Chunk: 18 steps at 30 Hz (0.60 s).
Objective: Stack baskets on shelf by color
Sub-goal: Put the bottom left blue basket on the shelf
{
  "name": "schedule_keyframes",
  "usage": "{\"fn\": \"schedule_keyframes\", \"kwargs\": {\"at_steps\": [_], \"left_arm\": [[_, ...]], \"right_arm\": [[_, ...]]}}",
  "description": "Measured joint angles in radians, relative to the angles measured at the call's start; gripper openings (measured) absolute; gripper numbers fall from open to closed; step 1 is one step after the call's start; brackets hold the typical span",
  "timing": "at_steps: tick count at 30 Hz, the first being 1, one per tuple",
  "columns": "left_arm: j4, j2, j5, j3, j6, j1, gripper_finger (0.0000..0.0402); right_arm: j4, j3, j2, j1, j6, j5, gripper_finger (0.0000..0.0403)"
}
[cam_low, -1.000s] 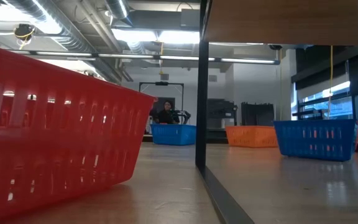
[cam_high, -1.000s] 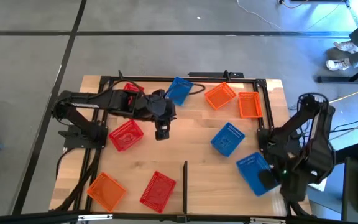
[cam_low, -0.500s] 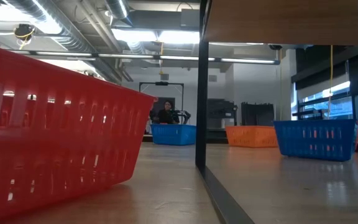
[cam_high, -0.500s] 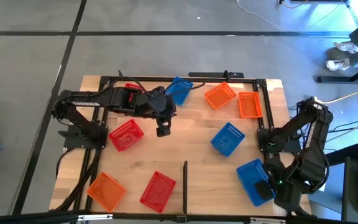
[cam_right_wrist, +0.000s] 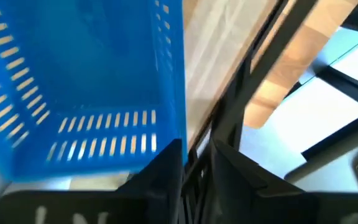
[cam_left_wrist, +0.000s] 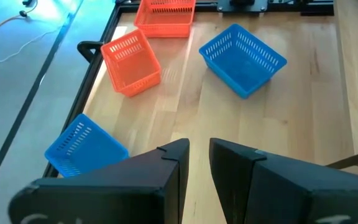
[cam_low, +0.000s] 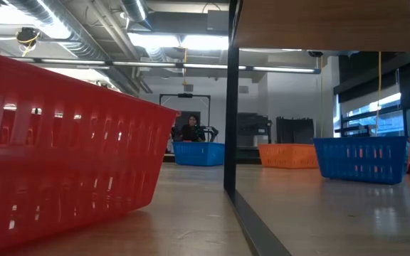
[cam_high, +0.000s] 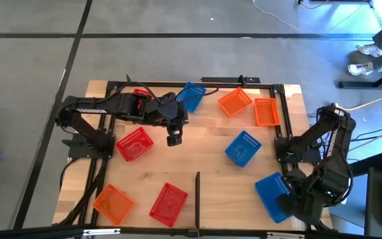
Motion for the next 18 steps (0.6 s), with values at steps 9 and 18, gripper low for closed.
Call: {"fn": "schedule_keyframes", "kwargs": {"at_steps": [9,18], "left_arm": [[-0.008,0.0,0.16,0.0,0.011,0.0,0.0055],[-0.006,0.0,0.482,0.0,0.028,-0.001,0.0055]], "right_arm": [[-0.078,0.166,-0.002,-0.014,-0.052,0.317,0.0084],[-0.065,0.142,-0.002,-0.07,-0.208,0.793,0.0084]]}}
